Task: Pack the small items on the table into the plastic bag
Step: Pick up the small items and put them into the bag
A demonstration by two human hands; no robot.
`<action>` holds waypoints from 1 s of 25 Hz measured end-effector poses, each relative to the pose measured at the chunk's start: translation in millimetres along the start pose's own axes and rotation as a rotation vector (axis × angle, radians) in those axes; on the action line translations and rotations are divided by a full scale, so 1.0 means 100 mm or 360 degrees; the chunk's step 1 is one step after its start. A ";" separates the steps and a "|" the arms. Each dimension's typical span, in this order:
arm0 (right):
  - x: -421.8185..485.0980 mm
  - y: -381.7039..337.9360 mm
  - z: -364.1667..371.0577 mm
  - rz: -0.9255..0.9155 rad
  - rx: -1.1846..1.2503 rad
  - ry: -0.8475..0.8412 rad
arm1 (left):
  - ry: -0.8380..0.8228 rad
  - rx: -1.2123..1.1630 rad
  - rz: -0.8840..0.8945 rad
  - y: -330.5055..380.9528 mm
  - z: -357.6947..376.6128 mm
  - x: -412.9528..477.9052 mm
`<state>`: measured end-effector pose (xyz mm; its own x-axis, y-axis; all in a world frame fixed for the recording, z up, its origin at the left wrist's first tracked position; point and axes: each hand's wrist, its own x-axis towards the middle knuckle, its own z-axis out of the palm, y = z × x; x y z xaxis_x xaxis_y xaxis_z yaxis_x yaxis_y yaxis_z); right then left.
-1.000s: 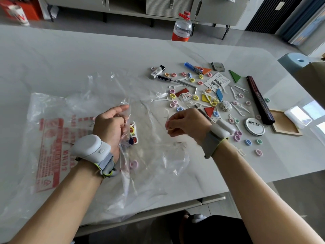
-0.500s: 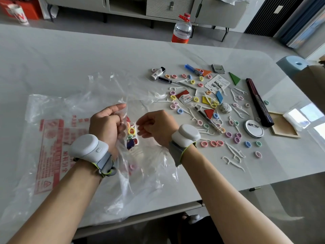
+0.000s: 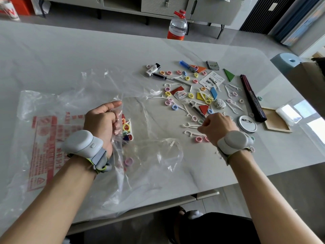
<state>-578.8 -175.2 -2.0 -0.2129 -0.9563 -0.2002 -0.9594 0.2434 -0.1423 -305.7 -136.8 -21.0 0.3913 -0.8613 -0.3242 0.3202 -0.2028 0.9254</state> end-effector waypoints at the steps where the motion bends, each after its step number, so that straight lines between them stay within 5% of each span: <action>1: 0.01 0.07 -0.01 0.0045 -0.0031 -0.0050 | -0.0001 -0.0001 0.0000 0.00 0.00 -0.01; 5: 0.01 0.11 0.04 0.0038 -0.0132 -0.0275 | 0.0008 0.0007 0.0014 0.02 0.04 -0.02; 25: 0.01 -0.15 0.20 -0.0335 -0.0366 -0.0267 | 0.0034 0.0040 -0.0007 0.04 0.05 -0.03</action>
<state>-560.7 -177.1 -19.0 0.0089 -0.9372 -0.3487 -0.9996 -0.0174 0.0211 -310.0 -136.9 -15.4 0.4083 -0.8503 -0.3320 0.3004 -0.2182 0.9285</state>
